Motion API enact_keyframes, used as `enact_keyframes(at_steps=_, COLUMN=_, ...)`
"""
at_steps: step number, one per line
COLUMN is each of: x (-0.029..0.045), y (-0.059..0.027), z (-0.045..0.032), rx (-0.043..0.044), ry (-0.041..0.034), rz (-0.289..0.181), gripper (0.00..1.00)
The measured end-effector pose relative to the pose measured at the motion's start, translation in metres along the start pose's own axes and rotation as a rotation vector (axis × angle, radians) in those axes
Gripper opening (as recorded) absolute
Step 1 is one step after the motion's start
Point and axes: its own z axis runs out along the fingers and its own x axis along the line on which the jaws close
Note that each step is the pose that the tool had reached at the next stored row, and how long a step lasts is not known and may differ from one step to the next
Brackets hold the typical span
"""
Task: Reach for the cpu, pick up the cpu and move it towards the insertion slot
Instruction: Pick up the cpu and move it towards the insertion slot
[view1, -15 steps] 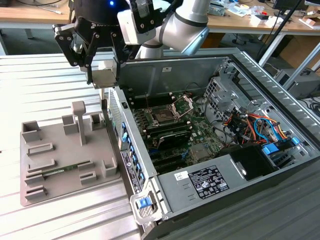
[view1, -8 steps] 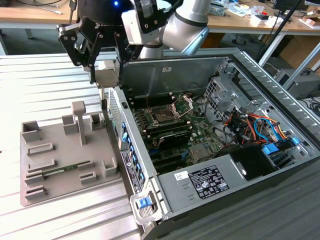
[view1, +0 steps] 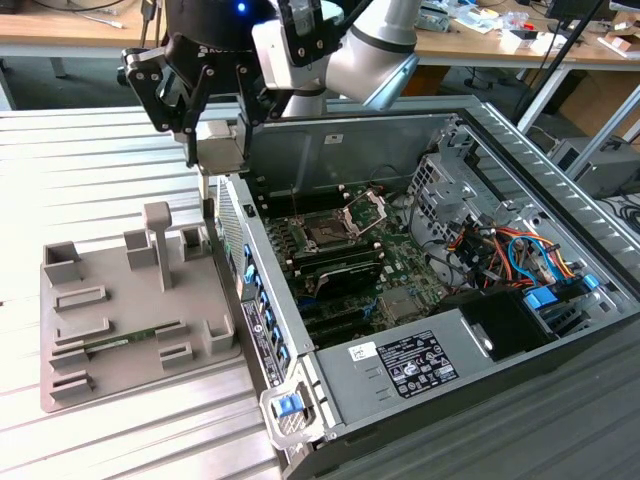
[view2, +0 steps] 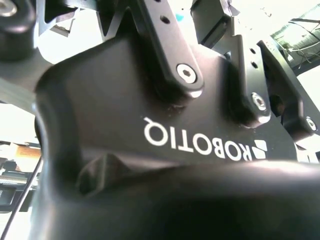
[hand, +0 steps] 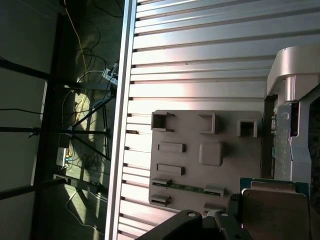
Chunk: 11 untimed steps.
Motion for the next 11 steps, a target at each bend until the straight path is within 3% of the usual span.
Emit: enact_keyframes(at_steps=11, x=-0.0097, y=-0.0009, z=0.0, rx=0.0, ry=0.0, rz=0.0, gripper=0.54)
